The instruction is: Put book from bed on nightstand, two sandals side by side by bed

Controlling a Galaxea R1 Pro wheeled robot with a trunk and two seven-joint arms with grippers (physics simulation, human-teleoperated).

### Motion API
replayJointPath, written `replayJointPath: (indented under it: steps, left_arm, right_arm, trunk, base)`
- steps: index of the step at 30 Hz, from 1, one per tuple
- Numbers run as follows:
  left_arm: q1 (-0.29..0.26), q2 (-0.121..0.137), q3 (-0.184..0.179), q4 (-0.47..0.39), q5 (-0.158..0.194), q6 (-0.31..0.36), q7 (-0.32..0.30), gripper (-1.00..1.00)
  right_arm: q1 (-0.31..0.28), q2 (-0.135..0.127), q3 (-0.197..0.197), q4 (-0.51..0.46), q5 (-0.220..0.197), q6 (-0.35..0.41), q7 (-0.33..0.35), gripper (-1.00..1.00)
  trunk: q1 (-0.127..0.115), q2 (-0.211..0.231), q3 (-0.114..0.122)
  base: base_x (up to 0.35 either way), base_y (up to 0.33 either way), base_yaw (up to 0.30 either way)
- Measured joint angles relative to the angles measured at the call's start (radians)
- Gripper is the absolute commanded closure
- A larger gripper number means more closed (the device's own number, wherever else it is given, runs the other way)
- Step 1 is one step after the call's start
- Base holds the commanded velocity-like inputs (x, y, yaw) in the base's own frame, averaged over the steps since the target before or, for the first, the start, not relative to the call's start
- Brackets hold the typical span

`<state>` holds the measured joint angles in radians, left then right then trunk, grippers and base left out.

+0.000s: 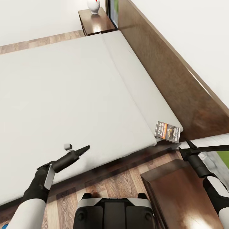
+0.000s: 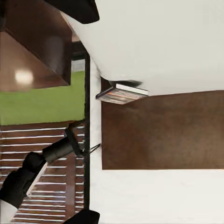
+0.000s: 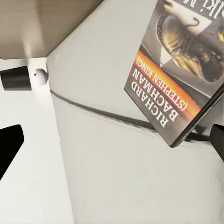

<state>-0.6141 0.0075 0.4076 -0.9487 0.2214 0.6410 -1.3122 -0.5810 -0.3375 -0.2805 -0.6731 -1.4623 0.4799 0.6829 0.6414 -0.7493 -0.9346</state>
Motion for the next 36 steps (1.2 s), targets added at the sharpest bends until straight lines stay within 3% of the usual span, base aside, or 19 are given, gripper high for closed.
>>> replayJointPath:
  steps: [2,5,7,11,23,32,36]
  left_arm:
    - [0.005,-0.017,-0.048,-0.166,0.003,0.068,0.001,-1.00]
    - [0.009,-0.025,-0.101,-0.288,0.000,0.117,0.002,-1.00]
    - [0.012,-0.026,-0.116,-0.316,-0.001,0.128,0.002,-1.00]
    - [0.022,-0.026,-0.132,-0.328,-0.004,0.133,0.003,-1.00]
    - [0.034,-0.028,-0.220,-0.323,-0.013,0.134,0.007,-1.00]
    - [0.035,-0.028,-0.225,-0.293,-0.014,0.133,0.007,-1.00]
    - [0.035,-0.028,-0.225,-0.287,-0.014,0.133,0.007,-1.00]
  right_arm:
    - [0.000,0.000,0.002,0.001,0.000,0.000,0.001,-1.00]
    - [0.000,0.000,0.003,0.003,0.001,0.000,0.001,-1.00]
    - [0.000,0.000,0.004,0.003,0.001,0.000,0.001,-1.00]
    - [0.000,-0.001,0.003,0.003,0.001,0.000,0.001,-1.00]
    - [0.000,-0.003,0.000,0.004,0.000,0.001,0.001,-1.00]
    - [0.000,-0.003,-0.001,0.002,0.000,0.005,0.001,-1.00]
    - [0.000,-0.019,0.000,0.002,0.000,0.007,0.001,-1.00]
  trunk:
    - [0.000,0.000,0.000]
    - [0.000,0.000,0.000]
    - [0.000,0.000,0.000]
    - [0.000,0.000,0.000]
    - [0.046,-0.084,-0.038]
    - [0.081,-0.147,-0.066]
    - [0.096,-0.175,-0.078]
  base:
    - [0.000,0.000,0.000]
    - [0.000,0.000,0.000]
    - [0.000,0.000,0.000]
    - [0.000,0.000,0.000]
    - [0.000,0.000,0.000]
    - [0.000,0.000,0.000]
    - [0.000,0.000,0.000]
